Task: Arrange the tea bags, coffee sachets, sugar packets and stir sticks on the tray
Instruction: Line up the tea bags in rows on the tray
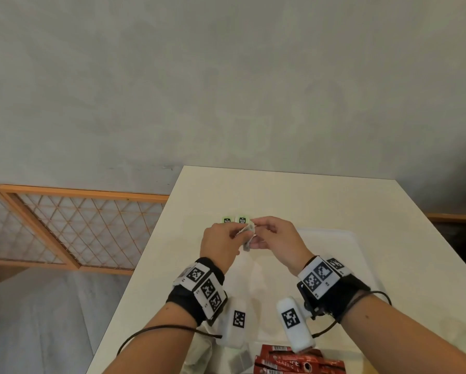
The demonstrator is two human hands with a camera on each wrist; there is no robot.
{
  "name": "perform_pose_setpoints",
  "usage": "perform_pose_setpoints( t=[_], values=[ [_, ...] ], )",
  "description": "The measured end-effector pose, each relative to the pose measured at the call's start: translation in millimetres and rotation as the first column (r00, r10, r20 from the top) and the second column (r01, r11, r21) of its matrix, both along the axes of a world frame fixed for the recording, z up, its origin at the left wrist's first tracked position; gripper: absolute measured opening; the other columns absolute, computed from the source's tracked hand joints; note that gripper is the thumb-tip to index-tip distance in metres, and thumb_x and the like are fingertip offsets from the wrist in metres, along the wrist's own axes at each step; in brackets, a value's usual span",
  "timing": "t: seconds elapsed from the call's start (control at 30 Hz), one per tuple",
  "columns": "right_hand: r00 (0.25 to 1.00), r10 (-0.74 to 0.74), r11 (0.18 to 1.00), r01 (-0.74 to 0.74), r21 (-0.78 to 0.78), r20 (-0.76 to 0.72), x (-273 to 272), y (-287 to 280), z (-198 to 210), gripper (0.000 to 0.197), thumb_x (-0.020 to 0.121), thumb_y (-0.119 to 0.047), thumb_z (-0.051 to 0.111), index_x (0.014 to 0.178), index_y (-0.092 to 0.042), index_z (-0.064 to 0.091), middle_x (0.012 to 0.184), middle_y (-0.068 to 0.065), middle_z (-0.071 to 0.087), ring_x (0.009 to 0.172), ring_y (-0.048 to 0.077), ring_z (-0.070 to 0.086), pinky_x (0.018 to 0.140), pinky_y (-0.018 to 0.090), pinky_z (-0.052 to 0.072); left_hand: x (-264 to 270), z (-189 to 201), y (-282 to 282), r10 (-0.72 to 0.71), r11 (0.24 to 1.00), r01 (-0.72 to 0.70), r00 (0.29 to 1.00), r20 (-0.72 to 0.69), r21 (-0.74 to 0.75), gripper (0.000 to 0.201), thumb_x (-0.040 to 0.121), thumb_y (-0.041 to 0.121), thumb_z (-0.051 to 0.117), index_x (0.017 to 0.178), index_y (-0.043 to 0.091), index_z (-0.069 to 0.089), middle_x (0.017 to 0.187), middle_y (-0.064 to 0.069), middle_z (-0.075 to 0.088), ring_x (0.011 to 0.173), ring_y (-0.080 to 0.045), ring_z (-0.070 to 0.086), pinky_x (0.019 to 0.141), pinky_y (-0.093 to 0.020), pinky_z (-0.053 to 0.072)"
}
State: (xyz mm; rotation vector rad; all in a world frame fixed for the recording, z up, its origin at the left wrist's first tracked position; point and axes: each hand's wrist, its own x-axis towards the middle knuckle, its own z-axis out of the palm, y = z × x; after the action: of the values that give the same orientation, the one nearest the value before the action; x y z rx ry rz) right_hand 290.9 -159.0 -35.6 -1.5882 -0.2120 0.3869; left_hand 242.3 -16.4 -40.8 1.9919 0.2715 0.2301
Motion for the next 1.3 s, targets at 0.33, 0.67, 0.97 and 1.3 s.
perform_pose_setpoints(
  t=[0.33,0.67,0.97,1.3],
  values=[
    [0.995,0.06,0.997,-0.063,-0.045,-0.076,28.3,-8.6,-28.1,0.018,0.089,-0.001,0.066,0.104,0.009,0.063,0.084,0.018,0.066,0.06,0.02,0.067,0.058,0.027,0.058,8.0,-17.5,11.7,-0.127,0.991,0.118,0.984,-0.127,-0.069,0.015,0.091,0.014,0.063,0.087,0.008,0.076,0.077,-0.008,0.073,0.074,-0.021,0.071,0.059,-0.028,0.059],
    [0.995,-0.1,0.929,0.096,-0.358,0.008,87.2,-5.9,-54.1,0.006,0.084,-0.001,0.072,0.082,-0.006,0.07,0.073,0.015,0.071,0.057,0.021,0.065,0.065,0.037,0.061,18.7,-29.3,50.2,-0.025,0.983,0.064,0.976,-0.216,0.174,0.027,0.088,0.033,0.064,0.073,0.012,0.071,0.07,-0.008,0.068,0.072,-0.029,0.066,0.073,-0.046,0.057],
    [0.984,-0.171,0.927,0.176,-0.331,0.044,103.3,14.4,-58.5,0.014,0.084,-0.002,0.072,0.097,0.002,0.068,0.078,0.015,0.069,0.061,0.022,0.067,0.064,0.034,0.062,21.4,-30.7,65.3,0.015,0.996,-0.033,0.979,-0.204,-0.085,0.015,0.089,0.013,0.063,0.102,0.012,0.07,0.082,-0.004,0.067,0.072,-0.014,0.062,0.056,-0.027,0.056],
    [0.977,0.161,0.956,-0.119,-0.267,0.138,47.2,19.1,-30.4,0.017,0.083,-0.025,0.076,0.092,-0.011,0.073,0.077,-0.002,0.068,0.067,0.007,0.061,0.064,0.023,0.051,23.1,-18.4,40.2,-0.029,0.992,0.009,0.987,-0.158,-0.126,0.032,0.085,0.012,0.072,0.115,0.014,0.062,0.08,-0.005,0.067,0.066,-0.014,0.062,0.051,-0.021,0.051]
  ],
)
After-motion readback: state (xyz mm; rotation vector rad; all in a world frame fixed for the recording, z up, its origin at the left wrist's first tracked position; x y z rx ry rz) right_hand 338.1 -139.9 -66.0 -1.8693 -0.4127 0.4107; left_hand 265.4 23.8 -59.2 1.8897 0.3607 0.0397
